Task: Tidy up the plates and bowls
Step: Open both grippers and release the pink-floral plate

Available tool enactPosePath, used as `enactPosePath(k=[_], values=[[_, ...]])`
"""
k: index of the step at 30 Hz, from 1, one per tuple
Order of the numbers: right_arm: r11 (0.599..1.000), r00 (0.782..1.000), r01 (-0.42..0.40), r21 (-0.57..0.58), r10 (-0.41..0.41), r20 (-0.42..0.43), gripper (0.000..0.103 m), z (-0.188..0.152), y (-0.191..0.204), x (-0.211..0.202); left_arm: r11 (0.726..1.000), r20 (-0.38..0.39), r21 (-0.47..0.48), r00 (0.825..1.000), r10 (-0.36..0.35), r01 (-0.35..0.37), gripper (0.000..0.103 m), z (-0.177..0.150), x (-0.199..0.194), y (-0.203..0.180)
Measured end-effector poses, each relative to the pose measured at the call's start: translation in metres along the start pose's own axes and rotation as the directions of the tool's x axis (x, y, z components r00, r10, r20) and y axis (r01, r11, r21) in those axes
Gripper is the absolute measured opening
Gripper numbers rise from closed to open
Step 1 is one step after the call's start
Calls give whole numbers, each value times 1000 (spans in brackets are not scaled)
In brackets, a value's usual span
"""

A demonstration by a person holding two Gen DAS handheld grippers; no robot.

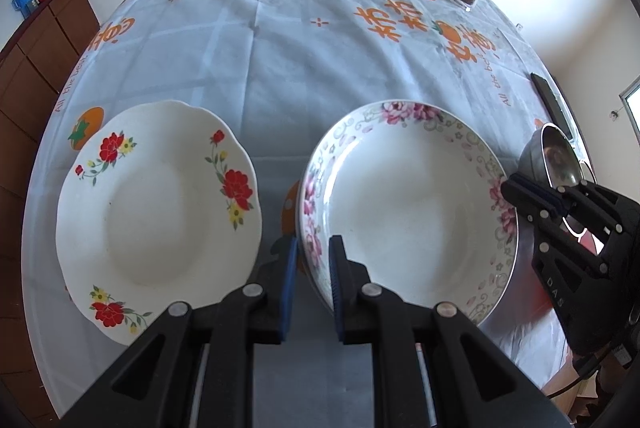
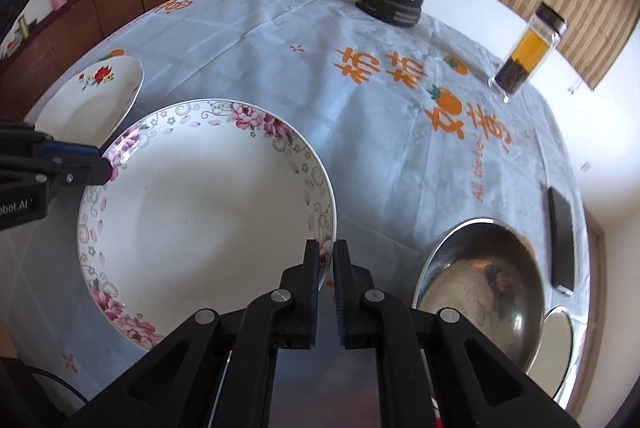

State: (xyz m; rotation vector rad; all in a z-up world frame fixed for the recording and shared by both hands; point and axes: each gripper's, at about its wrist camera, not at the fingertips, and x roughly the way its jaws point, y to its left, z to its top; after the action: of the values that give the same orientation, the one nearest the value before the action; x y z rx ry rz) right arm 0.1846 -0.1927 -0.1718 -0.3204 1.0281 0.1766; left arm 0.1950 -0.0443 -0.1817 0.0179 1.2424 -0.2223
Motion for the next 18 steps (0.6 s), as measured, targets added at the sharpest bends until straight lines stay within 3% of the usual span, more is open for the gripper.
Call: enactPosePath(k=[5, 18], values=[[999, 999, -20, -34, 21, 25, 8, 4, 7, -4, 1000, -1, -2, 1000, -1, 1, 13, -1, 0, 0], [995, 997, -65, 75, 62, 46, 8, 5, -9, -11, 1000, 18, -3, 1000, -8, 8, 13, -1, -6, 0]])
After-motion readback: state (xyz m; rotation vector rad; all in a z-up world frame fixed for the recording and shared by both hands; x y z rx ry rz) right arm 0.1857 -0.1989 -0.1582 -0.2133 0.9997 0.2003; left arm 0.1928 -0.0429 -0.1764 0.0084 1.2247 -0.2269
